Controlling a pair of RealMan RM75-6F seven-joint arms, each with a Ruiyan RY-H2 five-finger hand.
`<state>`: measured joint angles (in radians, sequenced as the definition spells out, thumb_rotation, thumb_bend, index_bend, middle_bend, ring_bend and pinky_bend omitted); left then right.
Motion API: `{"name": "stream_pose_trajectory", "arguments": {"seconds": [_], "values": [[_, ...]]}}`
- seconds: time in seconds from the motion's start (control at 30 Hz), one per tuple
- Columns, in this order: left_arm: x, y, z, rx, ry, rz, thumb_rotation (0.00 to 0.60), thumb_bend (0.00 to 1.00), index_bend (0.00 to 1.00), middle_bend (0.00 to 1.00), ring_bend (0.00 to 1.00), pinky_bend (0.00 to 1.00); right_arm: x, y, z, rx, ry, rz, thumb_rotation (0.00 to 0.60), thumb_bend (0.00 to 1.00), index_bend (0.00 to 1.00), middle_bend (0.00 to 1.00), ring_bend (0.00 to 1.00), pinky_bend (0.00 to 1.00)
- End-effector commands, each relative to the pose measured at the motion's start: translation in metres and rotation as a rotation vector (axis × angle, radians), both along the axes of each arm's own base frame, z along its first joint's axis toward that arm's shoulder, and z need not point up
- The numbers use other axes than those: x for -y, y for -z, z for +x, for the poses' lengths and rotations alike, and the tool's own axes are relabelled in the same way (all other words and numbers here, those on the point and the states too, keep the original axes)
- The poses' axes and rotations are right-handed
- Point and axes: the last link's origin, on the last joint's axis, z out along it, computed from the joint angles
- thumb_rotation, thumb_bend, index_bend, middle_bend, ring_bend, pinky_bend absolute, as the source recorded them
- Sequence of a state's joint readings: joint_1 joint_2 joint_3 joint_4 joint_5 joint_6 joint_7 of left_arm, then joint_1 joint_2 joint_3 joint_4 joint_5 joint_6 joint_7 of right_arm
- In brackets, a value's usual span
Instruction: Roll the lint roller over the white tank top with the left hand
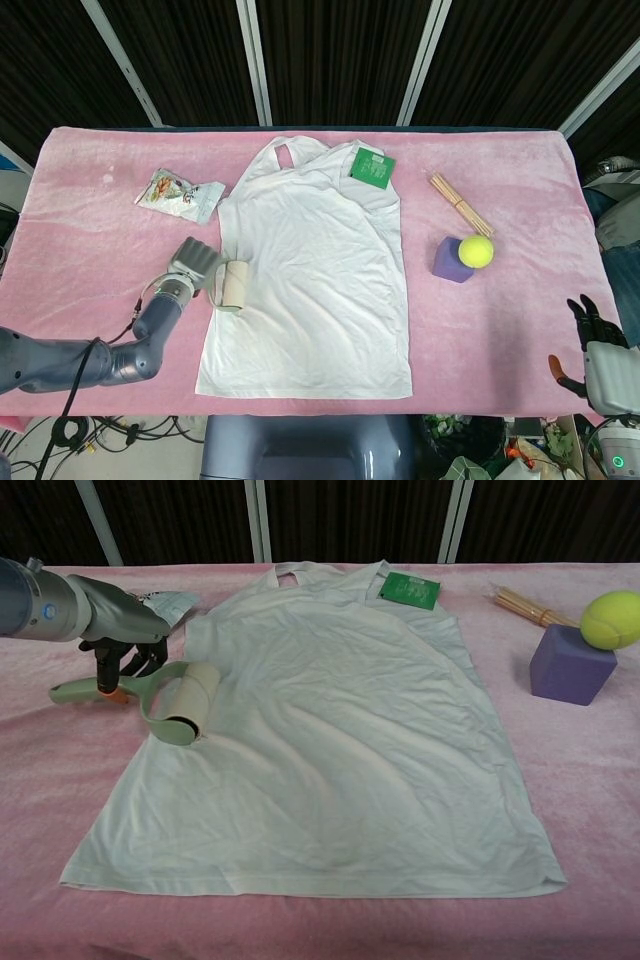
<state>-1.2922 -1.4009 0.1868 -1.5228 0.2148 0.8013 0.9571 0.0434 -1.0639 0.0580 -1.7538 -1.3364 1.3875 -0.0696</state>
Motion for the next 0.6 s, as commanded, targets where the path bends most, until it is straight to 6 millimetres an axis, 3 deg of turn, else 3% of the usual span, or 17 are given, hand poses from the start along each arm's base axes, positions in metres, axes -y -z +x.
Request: {"name": "stream_pose_trajectory", "arguments": {"seconds": [0.03,0.3,0.6], "values": [[0.000,-0.005,-0.007,0.028,0.001,-0.004,0.600,0.47,0.63,0.64,0.52,0.67,0.000,0.000,0.000,-0.002,0.000,-0.002,0.600,0.29,0.02,0.00,0.17,0.15],[-0.002,-0.013,-0.001,0.146,0.004,0.029,0.600,0.47,0.63,0.63,0.52,0.67,0.000,0.001,0.000,-0.003,0.002,0.002,0.600,0.29,0.02,0.00,0.17,0.15],[0.006,-0.062,-0.027,0.214,-0.084,0.075,0.600,0.47,0.63,0.63,0.52,0.67,0.000,0.001,-0.001,-0.004,0.010,-0.002,0.600,0.29,0.02,0.00,0.17,0.15]]}}
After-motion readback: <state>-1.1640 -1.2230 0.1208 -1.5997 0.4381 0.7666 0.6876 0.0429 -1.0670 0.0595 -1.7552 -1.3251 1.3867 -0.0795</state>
